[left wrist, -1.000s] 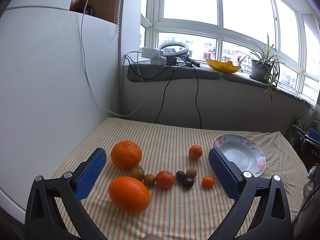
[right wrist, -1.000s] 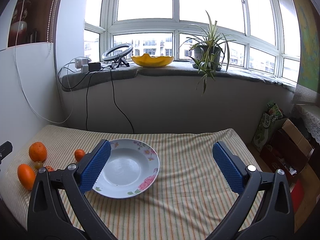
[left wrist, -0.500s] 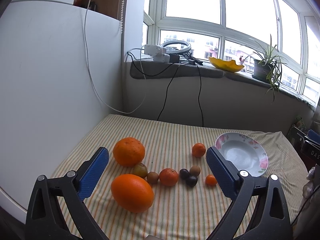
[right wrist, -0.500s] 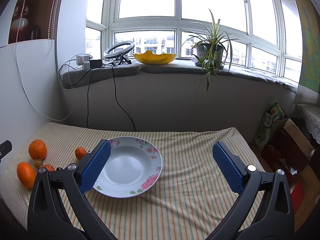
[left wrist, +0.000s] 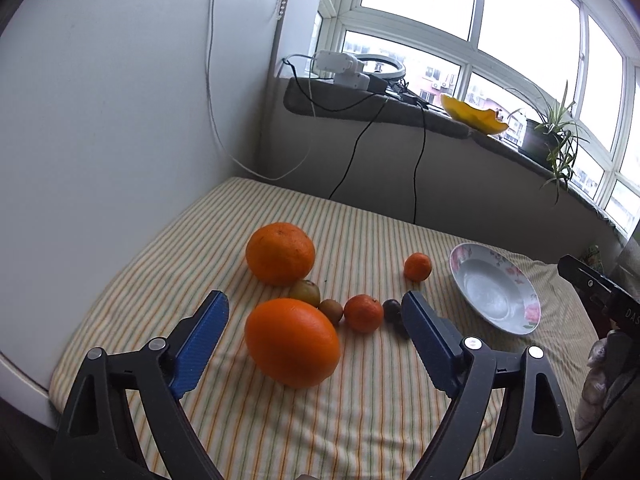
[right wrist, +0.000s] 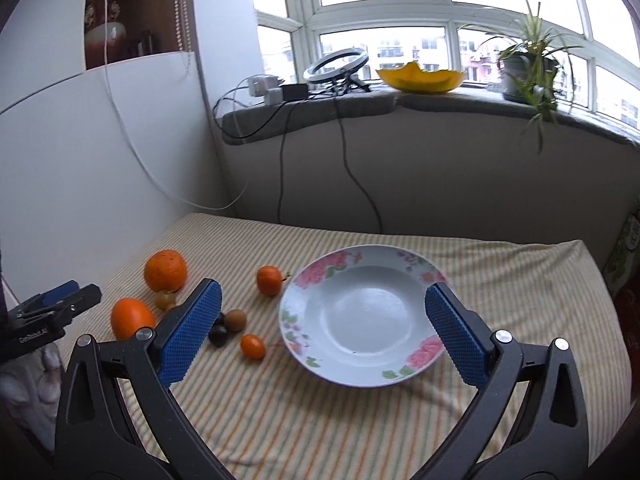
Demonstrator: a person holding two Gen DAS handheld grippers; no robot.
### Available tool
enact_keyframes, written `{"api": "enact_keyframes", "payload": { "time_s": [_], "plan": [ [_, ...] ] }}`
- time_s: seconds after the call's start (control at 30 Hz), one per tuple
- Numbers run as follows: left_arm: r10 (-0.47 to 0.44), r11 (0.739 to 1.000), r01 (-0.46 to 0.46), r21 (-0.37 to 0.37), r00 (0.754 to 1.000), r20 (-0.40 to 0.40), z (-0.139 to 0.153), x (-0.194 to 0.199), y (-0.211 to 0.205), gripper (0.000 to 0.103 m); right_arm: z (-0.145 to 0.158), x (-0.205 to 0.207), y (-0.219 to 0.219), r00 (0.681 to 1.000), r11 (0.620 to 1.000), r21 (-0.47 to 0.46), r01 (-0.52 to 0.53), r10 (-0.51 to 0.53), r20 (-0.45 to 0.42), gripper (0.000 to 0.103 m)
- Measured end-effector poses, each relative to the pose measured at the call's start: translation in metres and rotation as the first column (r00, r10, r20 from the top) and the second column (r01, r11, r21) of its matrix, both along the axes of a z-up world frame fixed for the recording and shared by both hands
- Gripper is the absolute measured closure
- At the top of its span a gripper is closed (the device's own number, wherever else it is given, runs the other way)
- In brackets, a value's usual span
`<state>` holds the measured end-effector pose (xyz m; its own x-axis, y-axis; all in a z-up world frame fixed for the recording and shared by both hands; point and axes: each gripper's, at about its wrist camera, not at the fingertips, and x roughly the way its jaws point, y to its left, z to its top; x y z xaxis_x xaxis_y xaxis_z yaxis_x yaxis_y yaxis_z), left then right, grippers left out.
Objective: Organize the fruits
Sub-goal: 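Move the right tool to the large orange and close its fingers on it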
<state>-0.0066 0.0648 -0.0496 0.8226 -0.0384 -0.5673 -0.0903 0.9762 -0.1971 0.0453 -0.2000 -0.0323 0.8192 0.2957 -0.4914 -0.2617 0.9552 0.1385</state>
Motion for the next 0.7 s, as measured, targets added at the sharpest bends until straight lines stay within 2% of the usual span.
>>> {"api": "enact_keyframes", "payload": {
  "time_s": [0.17,0.33,0.47,0.7],
  "plan": [
    [0.015,0.999,-0.018,-0.042,0.998,-0.054,-0.019,-0.005,0.013,0.020,-0.015,0.017,0.033,0.977,0.982,0.076,-0.174,0.182,-0.110,0.000],
    [0.012,0.996,-0.020,-0.091,0.996,-0.090,-0.031,-0.005,0.022,0.024,-0.028,0.023,0.074,0.926,0.943,0.131,-0.307,0.328,-0.189,0.002],
    [-0.013,0.992,0.000,-0.126,0.995,-0.102,-0.038,-0.004,0.023,0.026,-0.041,0.033,0.107,0.885,0.917,0.138,-0.375,0.398,-0.241,0.006],
    [-0.037,0.987,0.018,-0.160,0.993,-0.114,-0.047,-0.001,0.024,0.027,-0.059,0.049,0.146,0.797,0.866,0.208,-0.454,0.499,-0.340,0.008]
  ]
}}
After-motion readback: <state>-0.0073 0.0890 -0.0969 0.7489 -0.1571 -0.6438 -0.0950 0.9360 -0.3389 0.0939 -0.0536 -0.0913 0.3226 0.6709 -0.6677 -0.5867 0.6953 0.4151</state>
